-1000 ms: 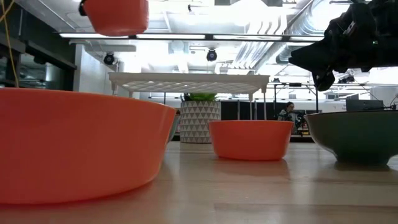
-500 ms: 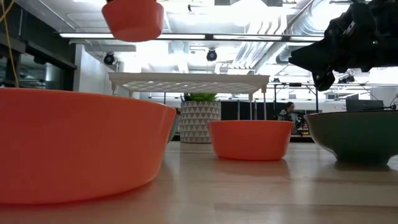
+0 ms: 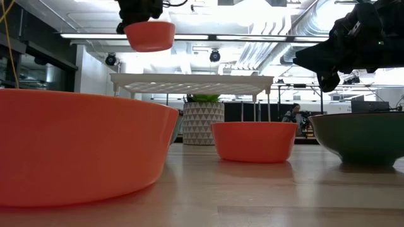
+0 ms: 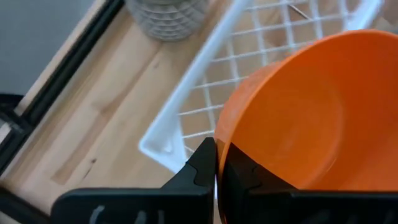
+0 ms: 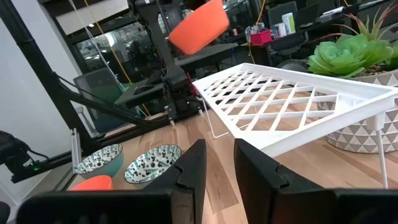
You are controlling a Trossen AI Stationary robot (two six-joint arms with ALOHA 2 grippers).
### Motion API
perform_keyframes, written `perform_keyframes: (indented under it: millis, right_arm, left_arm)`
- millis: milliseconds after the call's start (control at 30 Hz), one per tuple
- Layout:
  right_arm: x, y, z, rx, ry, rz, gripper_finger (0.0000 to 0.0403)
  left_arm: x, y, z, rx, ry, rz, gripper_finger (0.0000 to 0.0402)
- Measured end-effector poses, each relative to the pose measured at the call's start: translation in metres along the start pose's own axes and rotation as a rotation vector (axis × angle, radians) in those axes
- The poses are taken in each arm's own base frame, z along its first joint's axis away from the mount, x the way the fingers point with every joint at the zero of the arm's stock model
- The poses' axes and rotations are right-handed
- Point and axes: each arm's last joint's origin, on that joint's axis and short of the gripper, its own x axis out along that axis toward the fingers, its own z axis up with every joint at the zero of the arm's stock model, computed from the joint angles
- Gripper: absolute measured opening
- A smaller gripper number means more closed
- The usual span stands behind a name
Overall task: Pick & Place Mini bowls
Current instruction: Put the top left orange bowl on the shelf
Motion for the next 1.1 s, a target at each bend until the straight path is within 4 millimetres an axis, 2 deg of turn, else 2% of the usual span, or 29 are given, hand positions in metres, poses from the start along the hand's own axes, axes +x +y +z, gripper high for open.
perform_keyframes:
  millis: [167, 433, 633, 733, 967, 1100]
  right_arm:
    - [0.000, 0.000, 0.000, 0.000, 0.000, 0.000, 0.0071]
    - [0.000, 0.000, 0.000, 0.000, 0.000, 0.000, 0.0071]
    - [0.000, 0.000, 0.000, -0.001, 0.003, -0.001, 0.0071]
    - [0.000, 0.000, 0.000, 0.000, 0.003, -0.001, 0.0071]
    - [0.000, 0.000, 0.000, -0.001, 0.003, -0.002, 0.0071]
    - [0.000, 0.000, 0.000, 0.000, 0.003, -0.001, 0.0071]
  left_arm:
    - [0.001, 0.003, 0.001, 0.012, 0.005, -0.012, 0.0000]
    - [0.036, 0.000, 0.015, 0.081, 0.094, -0.036, 0.0000]
    - [0.050, 0.012, 0.017, 0.172, 0.175, -0.023, 0.0000]
    - [0.050, 0.020, 0.014, 0.196, 0.211, -0.023, 0.0000]
    - [0.058, 0.026, 0.018, 0.233, 0.229, -0.055, 0.0000]
    - [0.071, 0.027, 0.021, 0.259, 0.253, -0.079, 0.0000]
